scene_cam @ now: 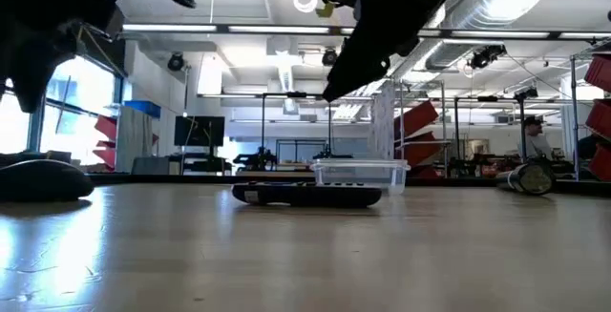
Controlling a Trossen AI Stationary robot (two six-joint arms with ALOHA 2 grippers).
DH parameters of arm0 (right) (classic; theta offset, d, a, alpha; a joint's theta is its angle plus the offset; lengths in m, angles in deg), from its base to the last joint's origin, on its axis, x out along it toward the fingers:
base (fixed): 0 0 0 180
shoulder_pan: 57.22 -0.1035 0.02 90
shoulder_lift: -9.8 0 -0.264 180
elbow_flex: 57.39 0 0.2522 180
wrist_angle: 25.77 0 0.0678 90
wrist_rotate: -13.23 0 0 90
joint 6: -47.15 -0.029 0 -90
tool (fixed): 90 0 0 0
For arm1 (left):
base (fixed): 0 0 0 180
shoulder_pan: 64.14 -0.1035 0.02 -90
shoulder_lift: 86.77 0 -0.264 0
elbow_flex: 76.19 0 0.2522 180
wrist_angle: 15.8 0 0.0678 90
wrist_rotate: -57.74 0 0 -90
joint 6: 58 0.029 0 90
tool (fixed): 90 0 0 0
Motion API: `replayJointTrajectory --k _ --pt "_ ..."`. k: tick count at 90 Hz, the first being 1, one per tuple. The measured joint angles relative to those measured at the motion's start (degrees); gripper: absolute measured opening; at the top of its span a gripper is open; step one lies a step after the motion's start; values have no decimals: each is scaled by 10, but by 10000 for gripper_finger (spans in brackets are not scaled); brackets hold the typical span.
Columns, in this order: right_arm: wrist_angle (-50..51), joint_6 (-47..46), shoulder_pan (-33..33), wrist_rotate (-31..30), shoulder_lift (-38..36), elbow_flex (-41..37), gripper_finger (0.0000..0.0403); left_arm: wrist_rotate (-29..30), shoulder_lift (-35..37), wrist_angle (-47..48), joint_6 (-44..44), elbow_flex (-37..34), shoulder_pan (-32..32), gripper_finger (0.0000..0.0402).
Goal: Insert battery
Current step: Insert the black battery into the computer mouse
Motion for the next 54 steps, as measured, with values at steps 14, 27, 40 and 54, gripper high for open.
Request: replayJointTrajectory --k 14,27,40,54 --pt "6 -1 7 0 0 0 229 -5 9 -41 42 -40 -20 291" --pt "5 -4 9 0 0 0 229 -14 7 -89 116 -70 -36 302" --pt "5 -10 10 -1 0 0 229 -8 7 -95 158 -80 -56 303" --pt "5 -15 10 0 0 0 229 -11 7 -126 203 -95 -71 303"
